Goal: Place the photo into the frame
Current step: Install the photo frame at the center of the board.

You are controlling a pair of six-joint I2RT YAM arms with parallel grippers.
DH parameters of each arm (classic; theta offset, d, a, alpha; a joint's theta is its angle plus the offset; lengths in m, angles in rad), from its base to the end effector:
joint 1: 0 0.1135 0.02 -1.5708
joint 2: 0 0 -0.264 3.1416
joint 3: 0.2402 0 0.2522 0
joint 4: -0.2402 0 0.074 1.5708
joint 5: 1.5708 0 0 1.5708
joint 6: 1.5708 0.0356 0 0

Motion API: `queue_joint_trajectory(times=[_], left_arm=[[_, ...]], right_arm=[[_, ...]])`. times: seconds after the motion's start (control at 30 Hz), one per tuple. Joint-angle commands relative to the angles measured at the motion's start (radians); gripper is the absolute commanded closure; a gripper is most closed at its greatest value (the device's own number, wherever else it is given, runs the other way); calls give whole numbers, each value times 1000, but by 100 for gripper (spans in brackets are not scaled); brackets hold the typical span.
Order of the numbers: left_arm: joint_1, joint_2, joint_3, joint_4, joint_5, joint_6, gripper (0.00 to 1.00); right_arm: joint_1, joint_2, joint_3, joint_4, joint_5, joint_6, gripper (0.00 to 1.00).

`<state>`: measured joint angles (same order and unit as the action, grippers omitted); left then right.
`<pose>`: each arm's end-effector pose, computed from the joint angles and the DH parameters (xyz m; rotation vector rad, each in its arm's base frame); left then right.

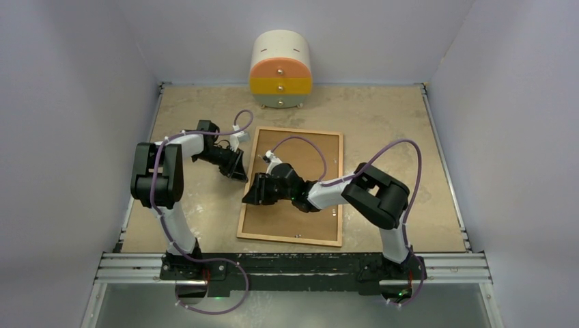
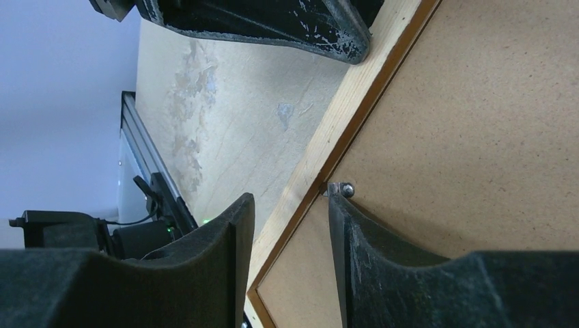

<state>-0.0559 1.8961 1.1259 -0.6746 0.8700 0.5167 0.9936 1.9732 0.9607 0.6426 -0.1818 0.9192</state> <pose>0.3321 -0.0458 0.1400 0.8067 2.4706 -1.1379 0.2160 0.3435 0.1410 -0.2212 2.2154 1.3601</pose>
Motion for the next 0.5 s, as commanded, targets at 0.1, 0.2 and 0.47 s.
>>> queue_joint_trajectory(times=[0.1, 0.2, 0.47], left_arm=[[-15, -18, -12, 6, -21, 55, 78], [-15, -17, -15, 2, -20, 63, 78], [-15, -17, -26, -4, -14, 77, 80]], right_arm=[[8, 29, 23, 1, 13, 5, 54], [7, 35, 29, 4, 18, 6, 54], [7, 29, 26, 21, 64, 21, 54]])
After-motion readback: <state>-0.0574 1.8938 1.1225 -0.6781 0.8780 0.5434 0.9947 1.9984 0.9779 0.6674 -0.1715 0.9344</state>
